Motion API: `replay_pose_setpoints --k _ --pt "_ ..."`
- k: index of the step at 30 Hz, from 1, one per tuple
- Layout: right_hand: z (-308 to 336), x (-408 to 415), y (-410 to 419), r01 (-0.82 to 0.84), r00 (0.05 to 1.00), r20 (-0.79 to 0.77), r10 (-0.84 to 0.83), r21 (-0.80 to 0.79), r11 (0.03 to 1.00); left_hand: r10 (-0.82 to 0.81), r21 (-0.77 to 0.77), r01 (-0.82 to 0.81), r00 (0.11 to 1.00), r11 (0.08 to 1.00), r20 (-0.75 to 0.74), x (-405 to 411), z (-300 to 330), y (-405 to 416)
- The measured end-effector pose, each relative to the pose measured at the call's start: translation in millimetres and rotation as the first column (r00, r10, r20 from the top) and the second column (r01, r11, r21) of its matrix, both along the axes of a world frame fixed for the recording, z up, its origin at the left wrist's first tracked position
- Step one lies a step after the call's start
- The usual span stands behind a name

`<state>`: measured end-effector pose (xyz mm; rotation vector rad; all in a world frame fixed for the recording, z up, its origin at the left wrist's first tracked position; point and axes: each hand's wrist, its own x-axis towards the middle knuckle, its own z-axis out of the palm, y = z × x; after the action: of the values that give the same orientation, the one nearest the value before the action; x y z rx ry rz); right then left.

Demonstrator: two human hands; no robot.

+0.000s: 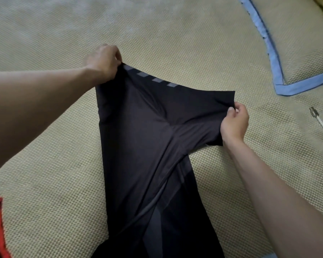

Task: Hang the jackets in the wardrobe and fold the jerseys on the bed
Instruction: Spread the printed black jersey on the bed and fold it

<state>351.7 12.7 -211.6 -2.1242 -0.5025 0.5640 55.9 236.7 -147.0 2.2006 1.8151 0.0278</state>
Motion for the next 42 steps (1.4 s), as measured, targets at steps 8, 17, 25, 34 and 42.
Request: replay_pose_setpoints --k 8,17,25,34,42 --pt "-1.4 8.5 -19.5 -0.042 0.997 0.047 0.056 -0.257 0.965 -0.084 0.003 0.084 0.995 0.996 0.061 7.8 -24.0 -38.9" --pt "3.1 21.4 -29.1 -0.077 0.99 0.076 0.122 -0.437 0.896 -0.427 0.11 0.422 0.904 0.9 0.026 76.3 -61.5 -185.6" --pt "1.5 19.9 -29.7 -0.226 0.954 0.067 0.291 -0.474 0.851 -0.371 -0.245 0.332 0.919 0.911 -0.136 106.5 -88.7 -190.5" --pt "33.4 9.4 -1.4 -0.338 0.9 -0.323 0.291 -0.097 0.936 -0.417 -0.113 0.406 0.904 0.907 -0.091 65.3 -84.2 -191.9" --pt "38.8 -1.5 1.2 -0.307 0.94 0.012 0.34 -0.4 0.864 -0.405 0.008 0.41 0.897 0.912 0.179 18.9 -52.7 -216.6"
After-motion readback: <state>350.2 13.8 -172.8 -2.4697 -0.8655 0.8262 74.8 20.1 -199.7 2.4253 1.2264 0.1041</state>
